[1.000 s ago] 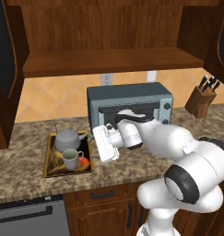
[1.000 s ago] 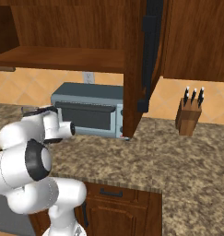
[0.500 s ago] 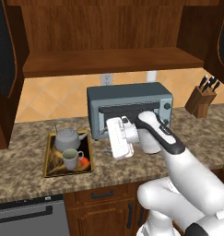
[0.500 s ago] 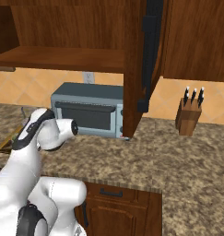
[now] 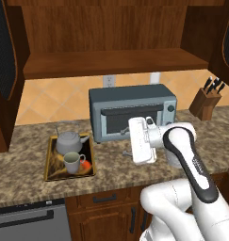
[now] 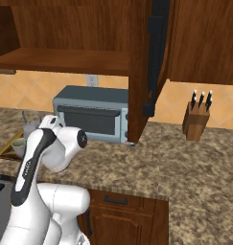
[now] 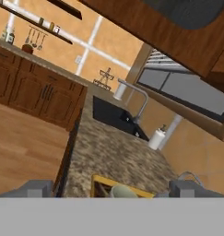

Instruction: Pick the kettle from the counter and place it on the tray. Then pick the mug from the cabinet and place it on the tray. Then close the cabinet doors.

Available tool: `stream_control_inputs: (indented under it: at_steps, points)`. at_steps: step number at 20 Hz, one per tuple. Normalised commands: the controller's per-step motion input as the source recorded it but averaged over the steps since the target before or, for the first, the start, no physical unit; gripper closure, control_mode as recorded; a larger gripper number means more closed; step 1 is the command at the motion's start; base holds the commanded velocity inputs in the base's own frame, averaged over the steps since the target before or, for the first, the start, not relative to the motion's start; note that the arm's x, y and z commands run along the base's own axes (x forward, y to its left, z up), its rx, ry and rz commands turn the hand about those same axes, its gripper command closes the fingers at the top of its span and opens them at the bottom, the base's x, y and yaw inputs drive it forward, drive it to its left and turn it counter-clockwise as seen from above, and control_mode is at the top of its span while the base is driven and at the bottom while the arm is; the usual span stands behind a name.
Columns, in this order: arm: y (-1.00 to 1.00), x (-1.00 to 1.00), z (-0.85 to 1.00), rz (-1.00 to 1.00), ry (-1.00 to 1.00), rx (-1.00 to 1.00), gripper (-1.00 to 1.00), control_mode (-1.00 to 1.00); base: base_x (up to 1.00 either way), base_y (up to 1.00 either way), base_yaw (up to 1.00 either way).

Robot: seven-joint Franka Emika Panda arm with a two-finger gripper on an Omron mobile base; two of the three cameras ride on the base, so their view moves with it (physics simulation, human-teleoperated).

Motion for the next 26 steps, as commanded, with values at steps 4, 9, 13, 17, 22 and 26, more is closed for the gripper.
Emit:
stream_control_inputs:
  at_steps: [4,9,13,17,22,26]
  points:
    - [-0.51,-0.65,0.0,-0.02,-0.31,0.0,-1.0,-1.0,0.0,0.0,0.0]
    - [-0.48,-0.51,0.06,-0.09,-0.23,0.01,-1.0,-1.0,0.0,0.0,0.0]
    - [-0.44,-0.21,0.02,-0.12,-0.12,0.03,-1.0,-1.0,0.0,0.0,0.0]
    - [-0.28,-0.21,-0.08,-0.14,-0.16,0.02,-1.0,-1.0,0.0,0.0,0.0]
    - [-0.53,-0.08,0.0,-0.1,-0.17,0.05,-1.0,-1.0,0.0,0.0,0.0]
    - [-0.59,-0.01,-0.06,-0.08,-0.16,0.06,-1.0,-1.0,0.0,0.0,0.0]
